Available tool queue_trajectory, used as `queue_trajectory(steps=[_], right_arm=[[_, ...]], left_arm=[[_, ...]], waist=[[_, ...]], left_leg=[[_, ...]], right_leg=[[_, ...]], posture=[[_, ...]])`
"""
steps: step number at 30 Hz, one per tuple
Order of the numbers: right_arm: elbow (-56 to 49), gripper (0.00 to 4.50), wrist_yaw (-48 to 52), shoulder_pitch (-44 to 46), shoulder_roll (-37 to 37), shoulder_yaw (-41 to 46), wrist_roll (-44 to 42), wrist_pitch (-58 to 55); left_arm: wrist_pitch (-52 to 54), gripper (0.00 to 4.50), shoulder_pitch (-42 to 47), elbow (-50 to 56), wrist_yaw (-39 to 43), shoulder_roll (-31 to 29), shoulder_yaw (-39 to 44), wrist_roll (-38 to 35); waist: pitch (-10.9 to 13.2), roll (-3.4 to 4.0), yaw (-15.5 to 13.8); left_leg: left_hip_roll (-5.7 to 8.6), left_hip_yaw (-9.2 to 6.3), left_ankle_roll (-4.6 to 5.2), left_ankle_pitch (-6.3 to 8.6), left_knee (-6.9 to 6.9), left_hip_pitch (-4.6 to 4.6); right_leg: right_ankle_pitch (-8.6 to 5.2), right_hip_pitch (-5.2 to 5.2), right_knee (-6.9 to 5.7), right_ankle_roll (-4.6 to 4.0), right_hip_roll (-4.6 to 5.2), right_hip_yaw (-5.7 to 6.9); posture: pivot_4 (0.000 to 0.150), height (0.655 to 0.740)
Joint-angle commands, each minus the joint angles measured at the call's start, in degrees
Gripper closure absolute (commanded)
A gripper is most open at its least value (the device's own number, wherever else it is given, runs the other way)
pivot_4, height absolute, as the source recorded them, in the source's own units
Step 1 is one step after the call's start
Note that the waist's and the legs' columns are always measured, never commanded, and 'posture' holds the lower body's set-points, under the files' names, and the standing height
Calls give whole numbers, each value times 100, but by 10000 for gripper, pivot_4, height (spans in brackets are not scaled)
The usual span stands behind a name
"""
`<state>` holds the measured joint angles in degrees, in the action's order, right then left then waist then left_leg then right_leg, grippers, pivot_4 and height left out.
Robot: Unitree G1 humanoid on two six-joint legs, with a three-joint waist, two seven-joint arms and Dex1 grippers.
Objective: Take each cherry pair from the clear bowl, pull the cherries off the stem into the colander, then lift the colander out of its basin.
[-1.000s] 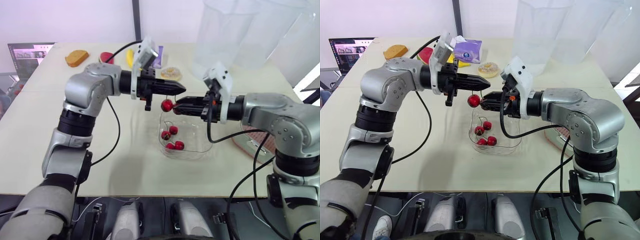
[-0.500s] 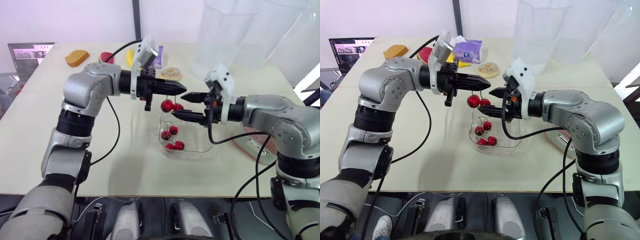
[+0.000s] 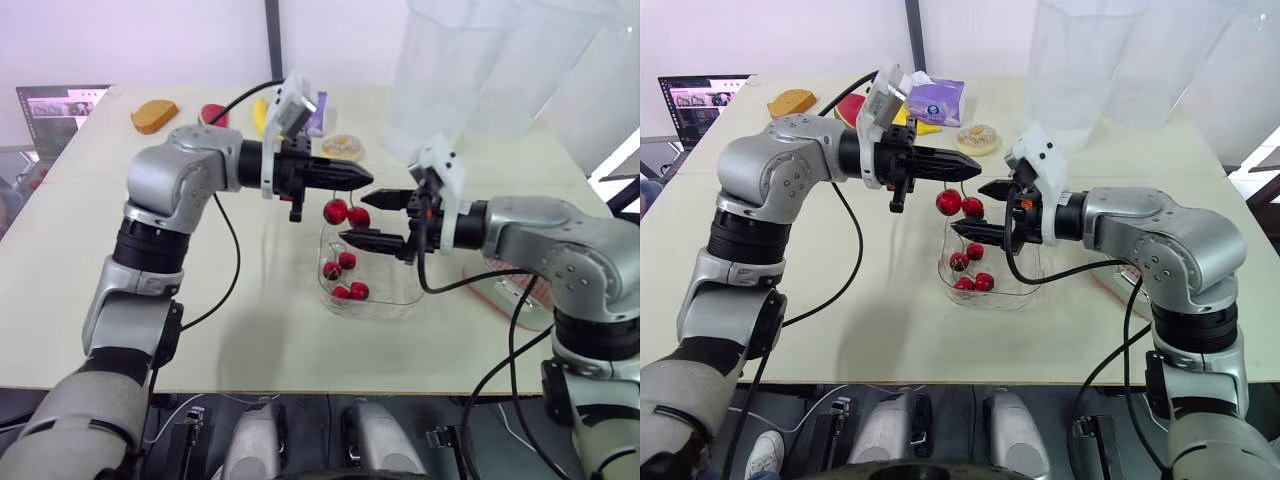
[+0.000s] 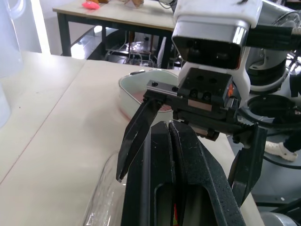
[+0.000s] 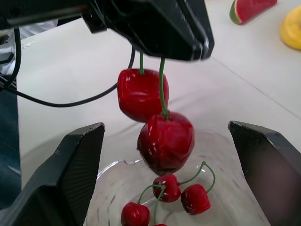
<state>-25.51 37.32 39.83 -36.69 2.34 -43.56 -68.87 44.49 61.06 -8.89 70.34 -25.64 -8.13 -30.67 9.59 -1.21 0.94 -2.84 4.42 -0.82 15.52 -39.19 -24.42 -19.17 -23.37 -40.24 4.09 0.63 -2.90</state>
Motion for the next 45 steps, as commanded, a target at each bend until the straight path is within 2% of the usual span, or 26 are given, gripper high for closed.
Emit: queue_trajectory(steps=[1, 4, 18, 45], right_arm=[[-42, 13000, -40, 52, -1, 75, -47, 107], [-26, 27429, -52, 57, 16, 76, -61, 114], [-191, 27429, -30, -190, -206, -21, -81, 89], [-282, 27429, -542, 257, 36, 221, -782, -200]], left_arm=[[-37, 45000, 144, 153, -8, -23, 143, -81], [-25, 45000, 141, 157, -20, -23, 151, -88], [-42, 45000, 110, 147, -69, -16, 152, -87], [-27, 45000, 63, 169, -60, -32, 139, -91]], waist=[[0, 0, 3], [0, 0, 1], [0, 0, -1], [0, 0, 1]], left_leg=[[0, 0, 0, 0, 0, 0], [0, 0, 0, 0, 0, 0], [0, 0, 0, 0, 0, -1], [-1, -1, 1, 1, 3, -1]], right_leg=[[0, 0, 0, 0, 0, 0], [0, 0, 0, 0, 0, 0], [0, 0, 2, 0, 0, 0], [0, 0, 4, 0, -1, 0]], posture=[[1500, 7400], [1500, 7400], [1500, 7400], [1500, 7400]])
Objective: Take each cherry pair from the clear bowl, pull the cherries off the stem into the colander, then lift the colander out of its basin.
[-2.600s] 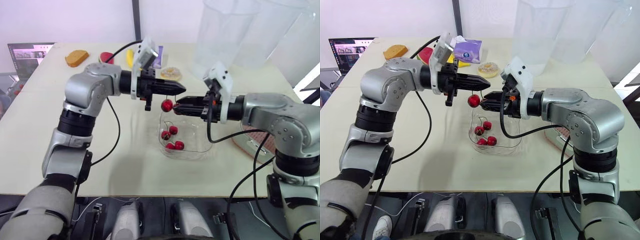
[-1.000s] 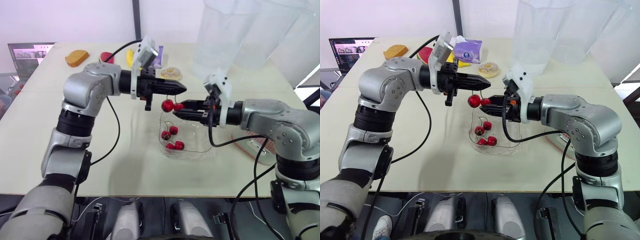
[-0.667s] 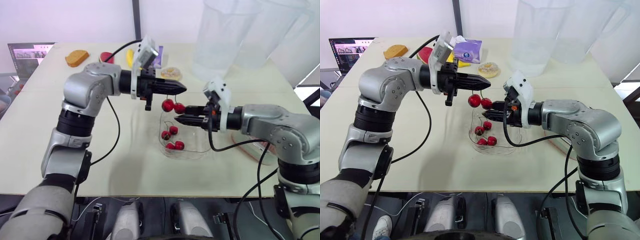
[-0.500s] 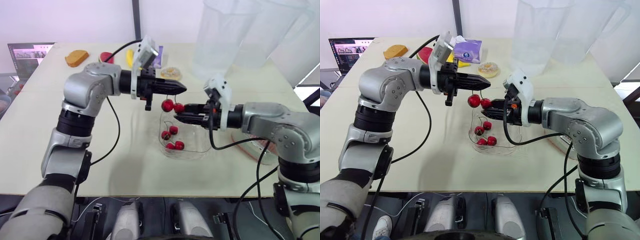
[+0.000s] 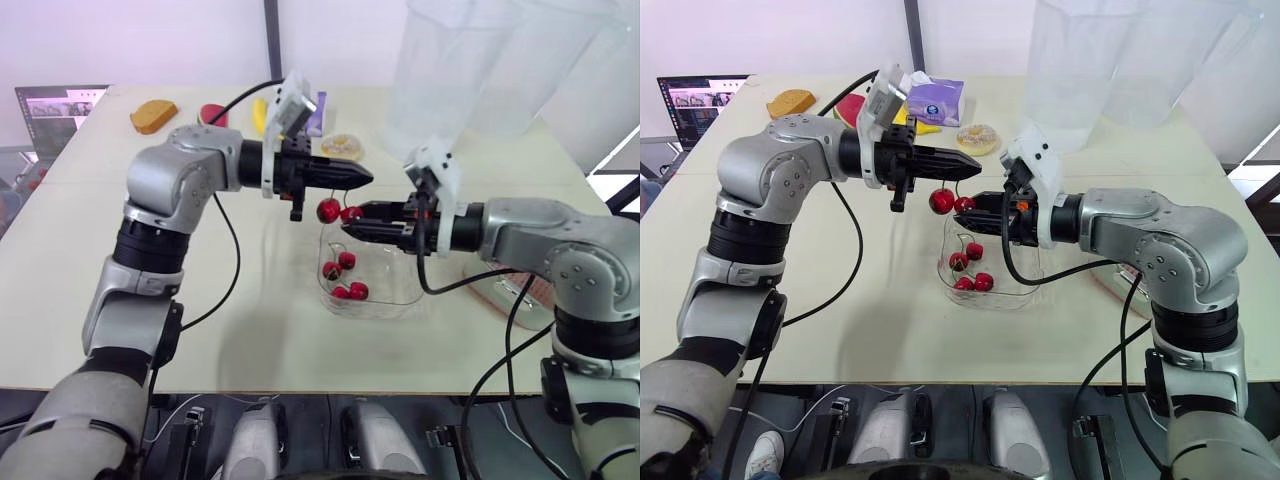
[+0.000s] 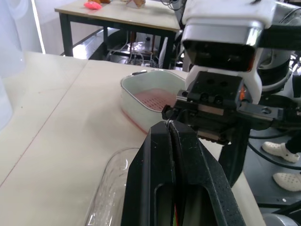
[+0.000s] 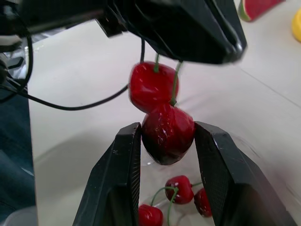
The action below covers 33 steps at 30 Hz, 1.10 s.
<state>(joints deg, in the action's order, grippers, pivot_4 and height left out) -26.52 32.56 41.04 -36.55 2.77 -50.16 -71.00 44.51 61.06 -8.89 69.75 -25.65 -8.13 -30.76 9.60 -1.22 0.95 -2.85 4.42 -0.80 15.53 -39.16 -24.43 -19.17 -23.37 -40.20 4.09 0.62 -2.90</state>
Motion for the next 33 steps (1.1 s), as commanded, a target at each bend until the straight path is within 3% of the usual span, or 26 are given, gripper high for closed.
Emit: queue_trajectory(steps=[1, 4, 7, 9, 11, 21, 33], right_arm=[[-180, 27429, -85, 134, 23, 180, -147, 11], [-174, 27429, -133, 130, 14, 177, -199, 15], [-175, 34378, -169, 125, 21, 179, -241, 5], [-173, 41510, -190, 119, 10, 172, -257, 9], [-169, 44173, -210, 105, -15, 149, -255, 22], [-169, 44334, -192, -8, -161, -10, -144, 38], [-585, 44334, -51, -1063, -698, -65, -55, 186]], left_arm=[[-29, 45000, 63, 169, 1, -32, 138, -83], [-29, 45000, 62, 172, -2, -29, 135, -81], [-25, 45000, 50, 193, -10, -26, 138, -88], [-25, 45000, 48, 200, -14, -25, 141, -90], [-20, 45000, 52, 205, -20, -22, 145, -95], [-20, 45000, 70, 202, -22, -18, 147, -98], [22, 45000, 34, 214, -82, -116, 226, -120]], waist=[[0, 0, 0], [0, 0, 0], [0, 0, 0], [0, 0, 0], [0, 0, 2], [0, 0, -1], [0, 0, 6]], left_leg=[[0, 0, 0, 0, 0, 0], [0, 0, 0, 0, 0, 0], [0, 0, 0, 0, 0, 0], [0, 0, 0, 0, 0, 0], [0, 0, 0, 0, 0, 0], [0, 0, 0, 0, 0, 0], [-1, 0, 2, 1, 1, -2]], right_leg=[[0, 0, 0, 0, 1, 0], [0, 0, 0, 0, 1, 0], [0, 0, 1, 0, 1, 0], [0, 0, 1, 0, 1, 0], [0, 0, 1, 0, 1, 0], [0, 0, 1, 0, 1, 0], [0, 1, 5, 0, -1, 0]], posture=[[1500, 7400], [1500, 7400], [1500, 7400], [1500, 7400], [1500, 7400], [1500, 7400], [1500, 7400]])
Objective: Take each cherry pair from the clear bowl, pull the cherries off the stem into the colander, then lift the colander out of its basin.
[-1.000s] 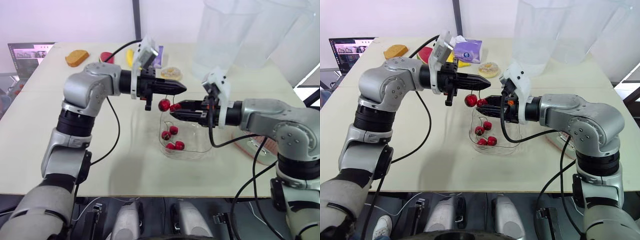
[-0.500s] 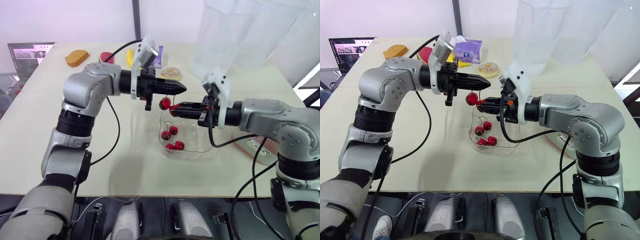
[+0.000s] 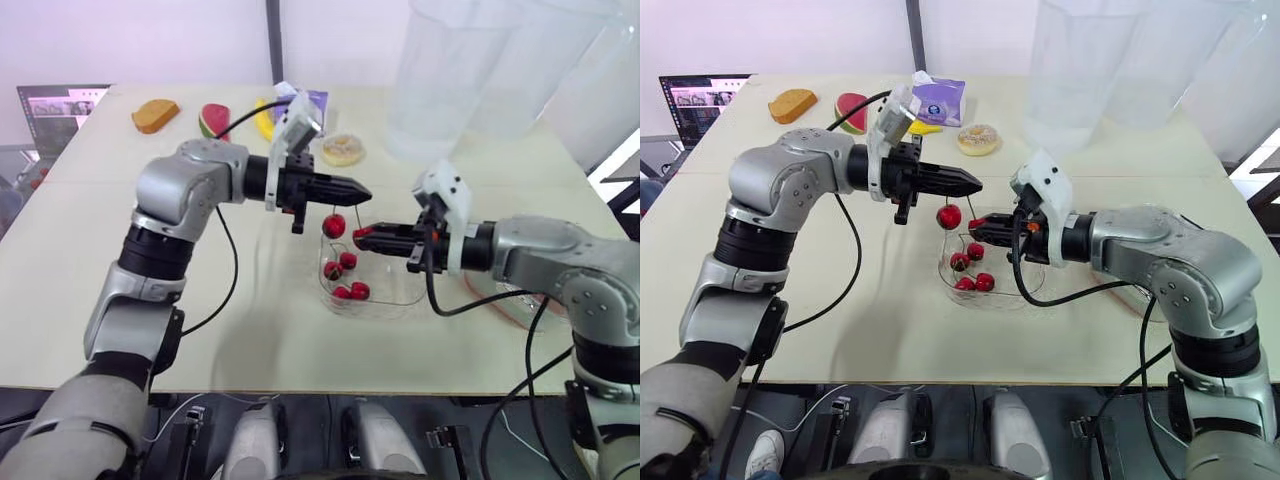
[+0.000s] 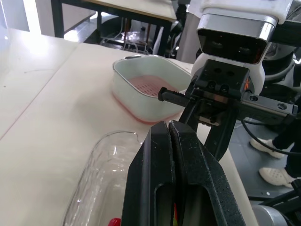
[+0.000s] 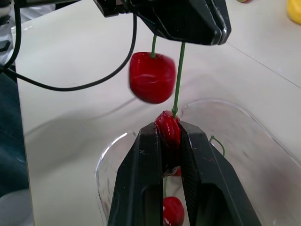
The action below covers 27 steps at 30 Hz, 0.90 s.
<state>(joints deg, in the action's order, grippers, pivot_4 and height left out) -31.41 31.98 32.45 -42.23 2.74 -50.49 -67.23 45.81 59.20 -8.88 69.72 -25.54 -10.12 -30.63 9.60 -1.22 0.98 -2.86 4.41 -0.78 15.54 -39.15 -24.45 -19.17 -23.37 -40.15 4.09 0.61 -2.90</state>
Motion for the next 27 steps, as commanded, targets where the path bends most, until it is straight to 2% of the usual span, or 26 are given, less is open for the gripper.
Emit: queue_trajectory(steps=[1, 12, 15, 19, 23, 27], right_arm=[[-134, 44334, -17, -233, -134, -14, -58, -204], [-448, 44334, -24, -606, -323, 120, -106, -236], [-389, 44334, -126, -484, -404, 751, -307, -260], [-129, 44334, -279, -529, -995, 1892, -230, -332], [104, 44334, -390, -1562, -1723, 2978, 565, -298], [139, 44334, -563, -2709, -1680, 3450, 1083, -377]], left_arm=[[-93, 45000, 207, 219, -84, -142, 438, -141], [-95, 45000, 206, 163, -144, -148, 509, -147], [-102, 45000, 165, 168, -138, -155, 519, -154], [-11, 45000, 137, 236, -177, -174, 594, -243], [98, 45000, 85, 361, -218, -210, 659, -354], [206, 45000, -10, 556, -284, -235, 667, -443]], waist=[[0, 0, 4], [1, 0, -15], [1, 0, -15], [1, 0, -33], [1, -1, -69], [0, 0, -24]], left_leg=[[0, 0, 0, 0, 0, 0], [1, 0, 0, 0, 0, 0], [1, 0, 0, 0, 0, 0], [2, 0, 0, 0, 0, -1], [3, -4, 3, 2, 2, -2], [2, -3, 3, 2, 3, 1]], right_leg=[[0, 0, 0, 0, -1, 0], [0, 1, 1, 0, 1, 0], [0, 1, 1, 0, 0, 0], [0, 1, 1, 0, 2, 0], [-1, 8, 12, 1, 3, 2], [-1, 14, 15, 2, 0, -1]], posture=[[1500, 7400], [1500, 7400], [1500, 7400], [1500, 7400], [1500, 7400], [1500, 7400]])
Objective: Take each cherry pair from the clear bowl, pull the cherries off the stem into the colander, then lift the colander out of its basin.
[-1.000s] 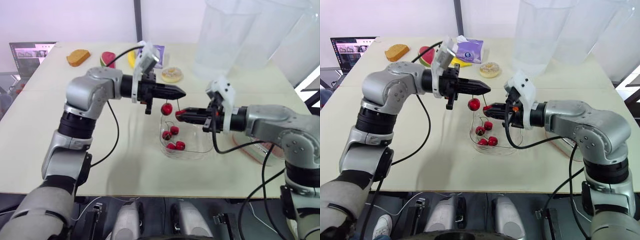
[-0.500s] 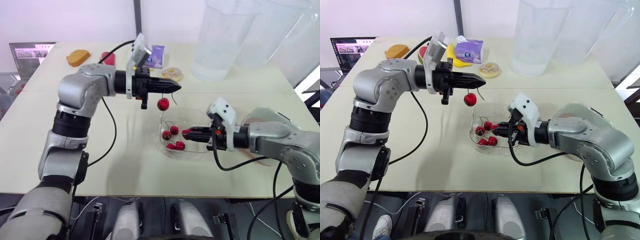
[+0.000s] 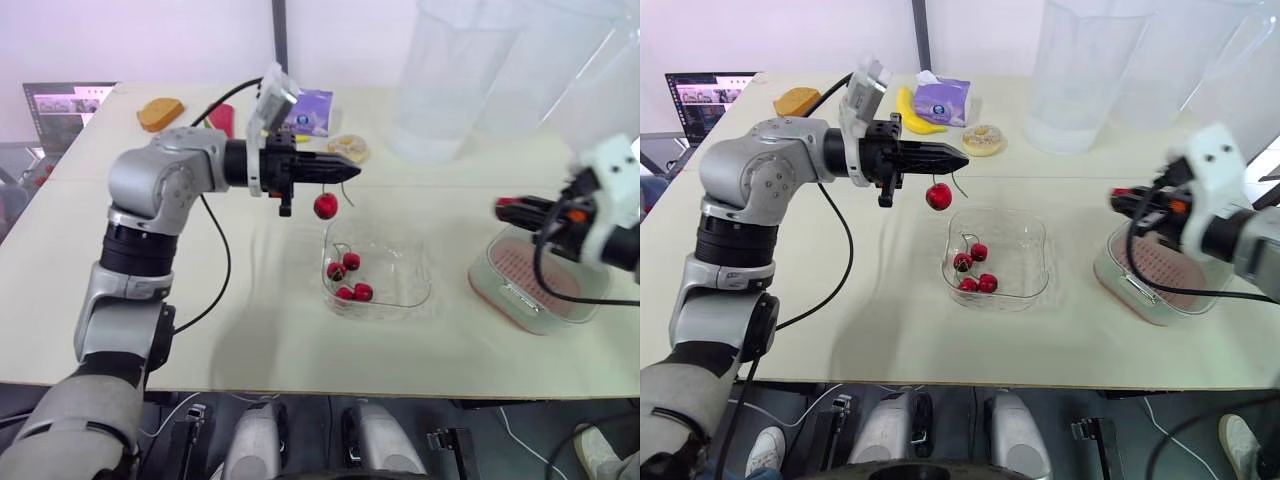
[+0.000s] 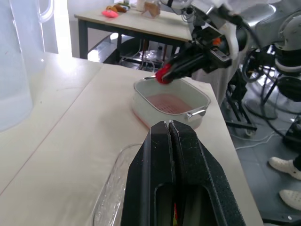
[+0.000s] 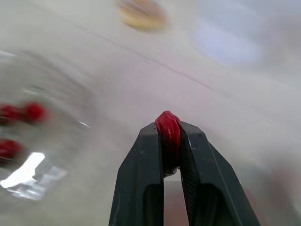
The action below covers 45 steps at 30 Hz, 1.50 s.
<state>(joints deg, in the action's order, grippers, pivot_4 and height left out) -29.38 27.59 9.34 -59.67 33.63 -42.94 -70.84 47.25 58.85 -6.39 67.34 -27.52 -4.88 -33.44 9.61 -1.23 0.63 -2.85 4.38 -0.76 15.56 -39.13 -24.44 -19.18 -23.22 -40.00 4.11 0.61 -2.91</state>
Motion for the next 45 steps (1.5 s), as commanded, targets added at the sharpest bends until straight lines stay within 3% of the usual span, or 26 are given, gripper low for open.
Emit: queue_trajectory(steps=[1, 8, 12, 13, 17, 22, 26, 30, 33, 45], right_arm=[[-83, 44334, -188, -612, 147, 390, 421, -13], [-7, 44334, -463, -780, 597, 429, 731, 223], [-335, 26304, -310, -329, 709, 891, 139, -109], [-381, 19516, -279, -244, 687, 973, 35, -187], [-515, 302, -116, 446, 550, 1273, -826, -740], [-556, 302, -162, 859, 576, 1018, -1362, -1052], [-753, 302, -716, 1562, 1573, 125, -2375, -1152], [-633, 302, -1420, 2232, 2847, -1097, -2731, -933], [-397, 302, -1663, 2525, 3268, -1569, -2915, -824], [323, 302, -1800, 3023, 3364, -2205, -3015, -314]], left_arm=[[95, 45000, 4, 351, -66, -36, 146, -183], [158, 45000, -41, 441, -178, -22, 134, -254], [126, 45000, -42, 401, -192, -25, 119, -266], [122, 45000, -43, 395, -192, -28, 118, -271], [113, 45000, -20, 376, -201, -17, 102, -266], [114, 45000, 43, 359, -203, -1, 85, -265], [97, 45000, 109, 312, -174, 24, 62, -264], [105, 45000, 135, 327, -112, 96, -5, -288], [69, 45000, 173, 288, -65, 128, -36, -268], [35, 45000, 247, 198, -36, 193, -45, -246]], waist=[[-1, 2, 34], [-5, 12, 37], [-4, 13, 17], [-4, 13, 15], [-3, 13, 16], [-3, 13, 17], [-3, 13, 60], [-2, 18, 61], [0, 18, 12], [0, 17, 53]], left_leg=[[0, 2, -2, -1, 0, 1], [-1, 3, -10, -6, 1, 11], [2, 3, -10, -6, 1, 9], [2, 3, -10, -6, 1, 9], [1, 2, -9, -5, 0, 9], [1, 1, -8, -5, 1, 9], [-2, 2, -8, -5, -1, 10], [-4, 1, -9, -6, 2, 6], [-1, 2, -8, -5, 2, -4], [-1, 4, -1, -1, -1, -5]], right_leg=[[0, -2, -3, 0, 0, -2], [0, -1, -13, 1, -7, -6], [-1, -1, -12, 2, -7, -6], [-1, -1, -12, 2, -6, -6], [-1, 0, -11, 2, -6, -5], [-1, 1, -11, 2, -5, -5], [0, 1, -11, 2, -7, -6], [0, -8, -17, 1, -8, -6], [0, -18, -16, 1, -4, -5], [2, -15, -10, 5, -1, -3]], posture=[[1500, 7400], [1500, 7400], [1500, 7400], [1500, 7400], [1500, 7400], [1500, 7400], [1500, 7400], [1500, 7400], [1500, 7400], [1500, 7400]])
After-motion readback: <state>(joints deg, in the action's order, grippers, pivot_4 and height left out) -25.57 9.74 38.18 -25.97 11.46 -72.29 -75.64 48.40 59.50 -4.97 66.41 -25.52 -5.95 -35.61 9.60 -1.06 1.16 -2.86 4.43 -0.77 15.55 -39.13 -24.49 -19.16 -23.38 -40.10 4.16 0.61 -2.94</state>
